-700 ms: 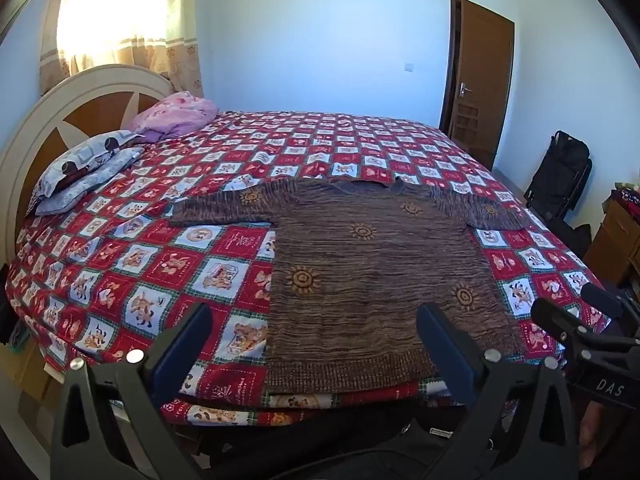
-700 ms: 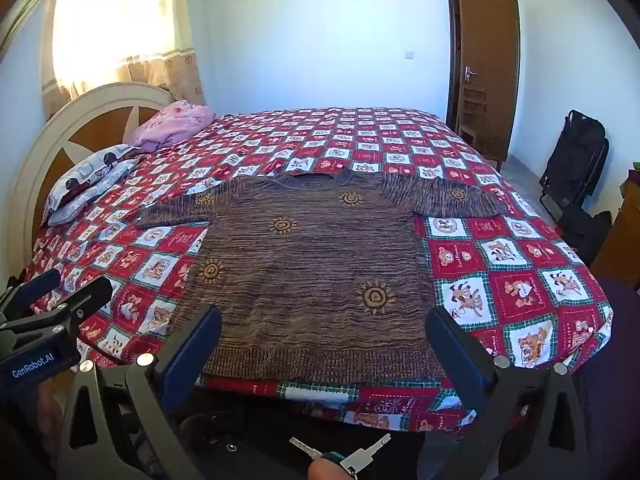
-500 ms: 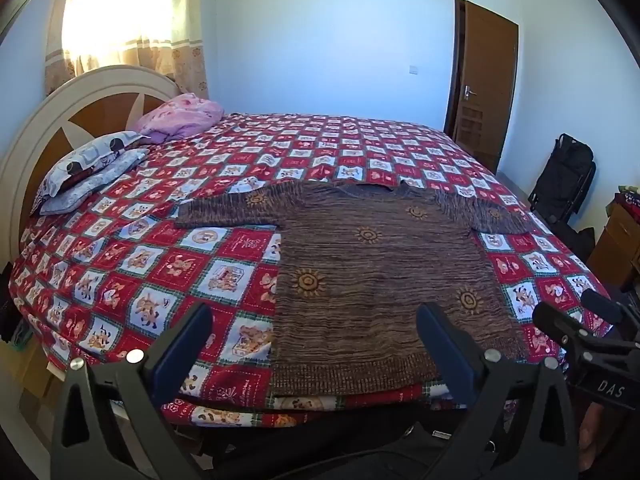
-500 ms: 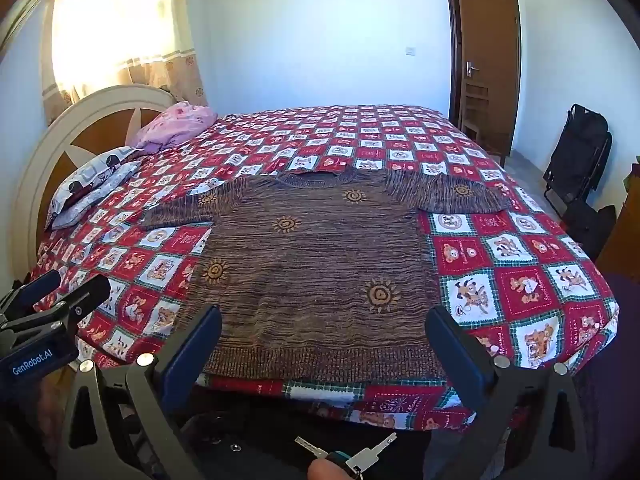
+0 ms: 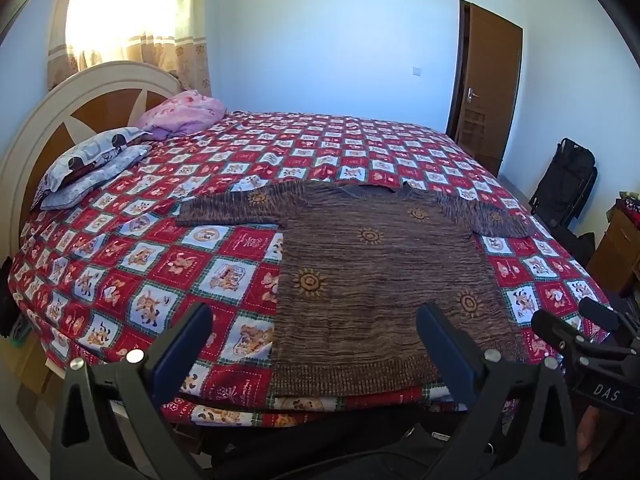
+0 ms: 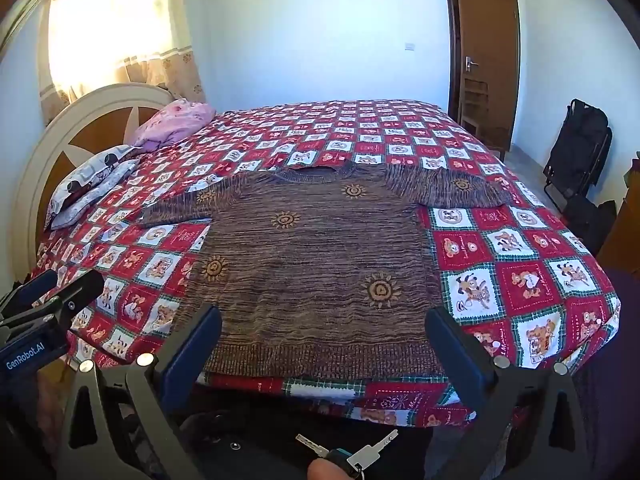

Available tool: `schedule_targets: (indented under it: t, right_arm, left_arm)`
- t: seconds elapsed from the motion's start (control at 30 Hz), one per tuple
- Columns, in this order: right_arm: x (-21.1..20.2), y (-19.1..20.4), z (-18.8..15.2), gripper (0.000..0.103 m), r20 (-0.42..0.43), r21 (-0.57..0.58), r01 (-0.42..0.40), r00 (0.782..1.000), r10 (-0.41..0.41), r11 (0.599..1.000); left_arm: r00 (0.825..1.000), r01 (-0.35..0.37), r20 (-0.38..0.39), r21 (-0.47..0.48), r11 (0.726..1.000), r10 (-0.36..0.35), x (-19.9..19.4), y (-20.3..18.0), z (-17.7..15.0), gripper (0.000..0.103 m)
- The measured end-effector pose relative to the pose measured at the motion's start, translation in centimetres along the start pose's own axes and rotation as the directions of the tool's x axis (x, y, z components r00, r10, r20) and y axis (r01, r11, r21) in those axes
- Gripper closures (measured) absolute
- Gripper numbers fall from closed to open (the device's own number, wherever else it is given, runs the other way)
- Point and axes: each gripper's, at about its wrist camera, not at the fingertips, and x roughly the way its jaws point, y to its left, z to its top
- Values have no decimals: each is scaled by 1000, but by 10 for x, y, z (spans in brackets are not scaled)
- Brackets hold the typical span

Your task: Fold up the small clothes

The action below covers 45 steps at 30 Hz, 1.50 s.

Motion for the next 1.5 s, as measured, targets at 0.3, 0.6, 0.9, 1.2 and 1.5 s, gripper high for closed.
schedule_targets:
  t: [0.3,0.6,0.9,1.2,1.5]
  right_arm:
    - [2,2,1,1,-8,-4,2,1000,-2,1000]
    - [3,2,2,1,-12,-4,1,1000,-1,1000]
    - [3,3,2,1,-13,-5,2,1000,-2,1000]
    - [3,3,1,1,-13,-5,2,1000,-2,1000]
    - [4,4,1,1,-15,-8,2,1000,-2,1000]
  left_arm:
    - [1000,2,-5,-3,1000,-2,1,0,0,0]
    - [1000,2,-8,-5,1000,-2,2,-1,-1,0]
    - [1000,4,-8,-5,1000,-4,2,-1,-1,0]
    - [1000,3,-8,-5,1000,-3,3,-1,-2,0]
    - [1000,3,-9,-6,1000,-3,3,-2,-4,0]
